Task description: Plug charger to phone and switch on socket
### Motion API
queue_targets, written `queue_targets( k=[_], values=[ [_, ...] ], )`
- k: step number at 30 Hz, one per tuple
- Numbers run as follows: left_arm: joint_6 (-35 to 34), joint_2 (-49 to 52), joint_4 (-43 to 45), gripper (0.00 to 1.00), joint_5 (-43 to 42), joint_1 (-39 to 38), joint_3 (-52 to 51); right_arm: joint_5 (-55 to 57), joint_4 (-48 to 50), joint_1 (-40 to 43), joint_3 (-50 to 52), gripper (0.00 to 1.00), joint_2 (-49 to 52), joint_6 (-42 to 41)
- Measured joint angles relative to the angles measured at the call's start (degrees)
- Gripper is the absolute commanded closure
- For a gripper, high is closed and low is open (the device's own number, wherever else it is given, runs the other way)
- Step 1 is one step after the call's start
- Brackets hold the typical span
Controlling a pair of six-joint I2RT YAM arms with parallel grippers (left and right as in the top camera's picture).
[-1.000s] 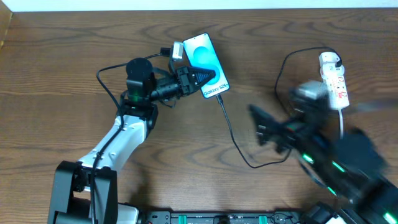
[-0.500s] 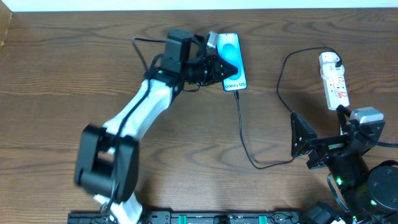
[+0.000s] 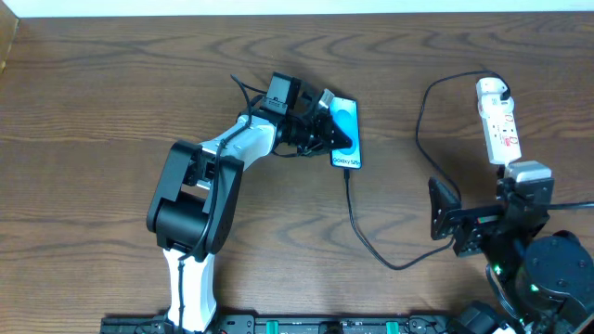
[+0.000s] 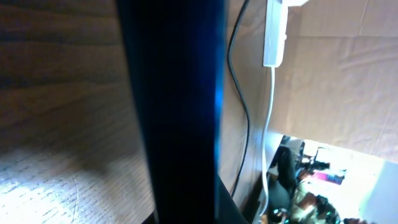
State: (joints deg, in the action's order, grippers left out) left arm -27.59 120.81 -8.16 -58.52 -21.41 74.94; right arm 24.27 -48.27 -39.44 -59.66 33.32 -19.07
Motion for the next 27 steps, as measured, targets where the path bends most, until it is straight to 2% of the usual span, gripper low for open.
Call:
queue_targets(
  k=[7,15,27],
  values=[
    [5.22,0.0,-5.31,0.92,4.39,-0.24,0.0,-0.07,1.36,0.0,0.0,0.01,0.0,0.0],
    [6.36,0.0,-5.35,0.93,8.98,-0.24,0.0,-0.11,-0.79,0.0,0.0,0.01,0.0,0.0],
    [6.67,0.0,-5.38,0.92,9.6,-0.24,0.0,-0.72,-8.66,0.0,0.02,0.01,0.0,0.0]
  ],
)
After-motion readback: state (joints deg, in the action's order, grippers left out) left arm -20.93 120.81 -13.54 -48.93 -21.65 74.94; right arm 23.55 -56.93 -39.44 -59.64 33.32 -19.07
